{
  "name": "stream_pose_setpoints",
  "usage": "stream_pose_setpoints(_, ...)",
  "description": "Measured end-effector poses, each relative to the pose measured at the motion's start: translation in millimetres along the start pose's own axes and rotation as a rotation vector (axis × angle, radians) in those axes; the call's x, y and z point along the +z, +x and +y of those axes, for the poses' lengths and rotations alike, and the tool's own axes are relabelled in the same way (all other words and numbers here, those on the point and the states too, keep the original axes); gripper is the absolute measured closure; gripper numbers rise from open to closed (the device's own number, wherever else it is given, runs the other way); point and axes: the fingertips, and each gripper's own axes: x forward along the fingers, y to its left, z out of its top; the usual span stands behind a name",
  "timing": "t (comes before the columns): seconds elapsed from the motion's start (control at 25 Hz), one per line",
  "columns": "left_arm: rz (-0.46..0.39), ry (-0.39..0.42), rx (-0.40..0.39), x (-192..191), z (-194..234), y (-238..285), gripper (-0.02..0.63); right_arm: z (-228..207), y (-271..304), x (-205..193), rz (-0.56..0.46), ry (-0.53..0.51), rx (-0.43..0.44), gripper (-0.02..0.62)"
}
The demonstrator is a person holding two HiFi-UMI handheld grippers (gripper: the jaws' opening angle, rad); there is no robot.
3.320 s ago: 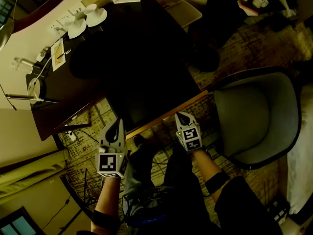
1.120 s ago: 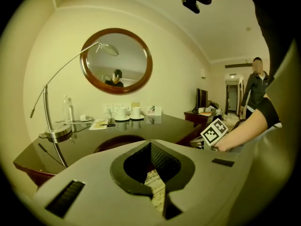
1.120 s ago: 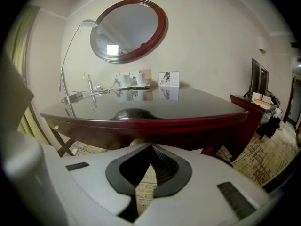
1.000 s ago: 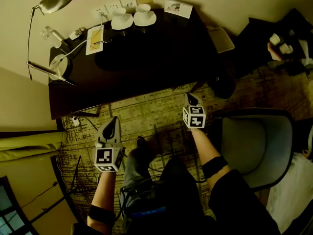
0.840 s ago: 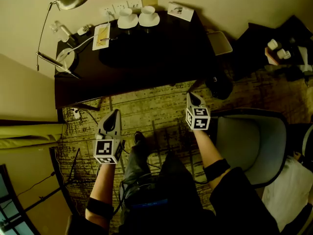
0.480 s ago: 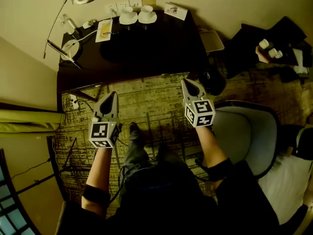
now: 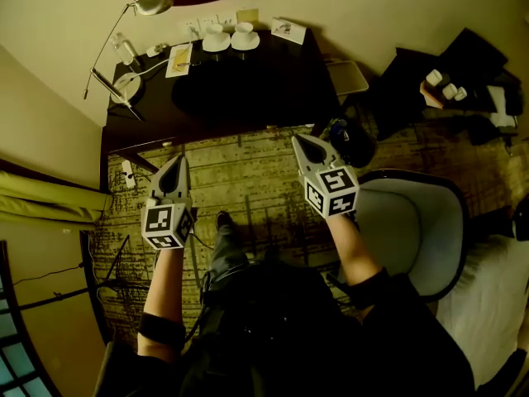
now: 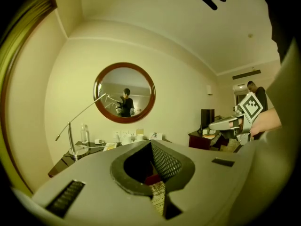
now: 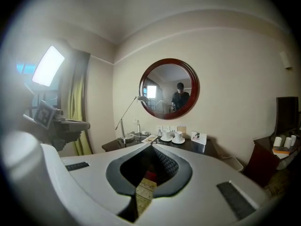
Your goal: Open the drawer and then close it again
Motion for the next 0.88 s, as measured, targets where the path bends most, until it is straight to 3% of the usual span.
stream_pose_setpoints(0.88,0.009,-0.029,0.057,-28.9,-10.6,-77.7,0.601,22.7,-53.1,-22.3,0.008,0.01,0.006,0.594)
